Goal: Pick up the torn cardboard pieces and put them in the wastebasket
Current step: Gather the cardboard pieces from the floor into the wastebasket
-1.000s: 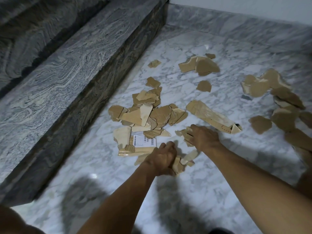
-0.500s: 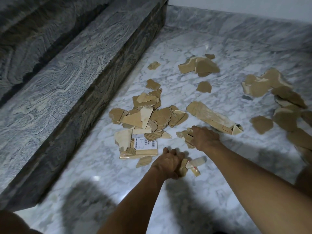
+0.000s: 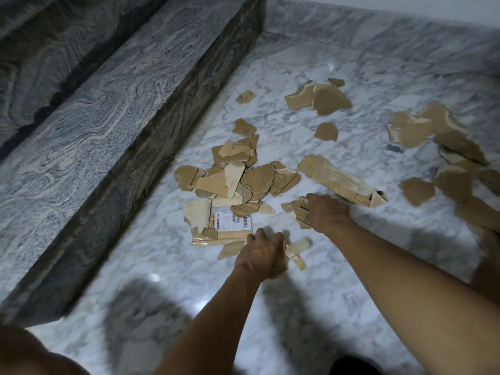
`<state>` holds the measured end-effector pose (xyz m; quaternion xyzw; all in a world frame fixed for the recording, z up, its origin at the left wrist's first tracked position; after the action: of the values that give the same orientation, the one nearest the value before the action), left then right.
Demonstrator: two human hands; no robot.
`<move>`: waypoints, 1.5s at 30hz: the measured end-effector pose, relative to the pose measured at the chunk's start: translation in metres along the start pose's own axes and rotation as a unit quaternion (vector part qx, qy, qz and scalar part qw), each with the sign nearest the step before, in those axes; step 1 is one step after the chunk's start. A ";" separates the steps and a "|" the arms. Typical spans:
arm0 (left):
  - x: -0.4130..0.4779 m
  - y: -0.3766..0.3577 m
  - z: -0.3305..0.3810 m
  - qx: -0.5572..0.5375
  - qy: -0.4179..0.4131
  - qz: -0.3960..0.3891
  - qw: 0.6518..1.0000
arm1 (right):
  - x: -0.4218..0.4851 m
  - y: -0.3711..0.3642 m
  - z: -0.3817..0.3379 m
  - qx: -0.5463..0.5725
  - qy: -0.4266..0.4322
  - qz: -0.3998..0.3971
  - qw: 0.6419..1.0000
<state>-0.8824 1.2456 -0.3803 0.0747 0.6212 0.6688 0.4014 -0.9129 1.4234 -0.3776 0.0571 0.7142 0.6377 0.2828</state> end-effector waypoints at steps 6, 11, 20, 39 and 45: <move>-0.008 0.000 -0.011 0.002 0.058 0.035 0.998 | -0.003 -0.001 0.001 0.013 0.000 0.006 1.000; -0.010 -0.007 -0.005 0.076 0.051 0.046 0.995 | -0.003 0.002 0.003 0.018 -0.011 0.010 1.000; -0.023 -0.004 -0.021 -0.076 0.167 0.043 0.982 | -0.006 0.002 0.002 0.015 0.004 0.014 1.000; -0.042 0.000 -0.016 -0.098 0.049 0.192 0.975 | -0.006 0.003 0.002 0.012 -0.013 0.003 1.000; -0.039 0.031 -0.092 -0.433 0.212 0.260 0.836 | -0.005 0.004 0.002 0.005 -0.013 -0.003 1.000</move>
<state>-0.9252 1.1529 -0.3570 -0.0915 0.2954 0.9489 0.0623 -0.9091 1.4236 -0.3718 0.0649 0.7134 0.6327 0.2941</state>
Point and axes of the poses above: each hand's wrist, its own x-axis towards the middle knuckle, its own y-axis out of the back of the hand, z = x × y, the point moved 9 cm from there along x, towards the middle knuckle, and after that the axes turned 11 degrees about z, right-handed, at the moved point
